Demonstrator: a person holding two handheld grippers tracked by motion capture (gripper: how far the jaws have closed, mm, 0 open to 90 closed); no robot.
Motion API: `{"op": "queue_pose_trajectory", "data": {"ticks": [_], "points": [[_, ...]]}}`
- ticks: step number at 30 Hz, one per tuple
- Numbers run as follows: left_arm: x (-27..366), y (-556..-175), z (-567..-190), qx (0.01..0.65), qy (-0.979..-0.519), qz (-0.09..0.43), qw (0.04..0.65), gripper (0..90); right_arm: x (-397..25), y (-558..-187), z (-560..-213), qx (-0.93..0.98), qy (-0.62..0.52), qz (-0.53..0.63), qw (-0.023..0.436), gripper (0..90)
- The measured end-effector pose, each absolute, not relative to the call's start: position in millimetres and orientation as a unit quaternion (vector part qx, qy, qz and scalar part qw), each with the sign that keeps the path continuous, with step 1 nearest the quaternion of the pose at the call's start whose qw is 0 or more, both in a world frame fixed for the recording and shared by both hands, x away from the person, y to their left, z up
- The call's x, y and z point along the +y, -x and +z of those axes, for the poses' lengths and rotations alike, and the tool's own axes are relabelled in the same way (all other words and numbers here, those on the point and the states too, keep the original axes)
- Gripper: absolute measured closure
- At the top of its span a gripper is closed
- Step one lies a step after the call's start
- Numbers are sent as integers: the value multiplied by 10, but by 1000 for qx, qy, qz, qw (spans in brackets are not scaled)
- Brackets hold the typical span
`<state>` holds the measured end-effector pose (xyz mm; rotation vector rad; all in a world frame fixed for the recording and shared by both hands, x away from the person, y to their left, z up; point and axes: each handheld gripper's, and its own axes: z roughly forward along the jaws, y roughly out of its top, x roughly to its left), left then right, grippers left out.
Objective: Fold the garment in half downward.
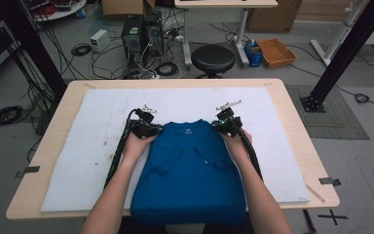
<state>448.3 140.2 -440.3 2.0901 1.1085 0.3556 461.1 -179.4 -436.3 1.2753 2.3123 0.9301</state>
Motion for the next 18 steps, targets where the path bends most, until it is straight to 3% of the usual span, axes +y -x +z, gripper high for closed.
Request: {"op": "queue_pose_trajectory", "data": {"ticks": [18], "points": [[1466, -4453, -4301, 422, -804, 149, 393, 859, -1962, -4575, -4257, 784, -464, 379, 165, 868]]}}
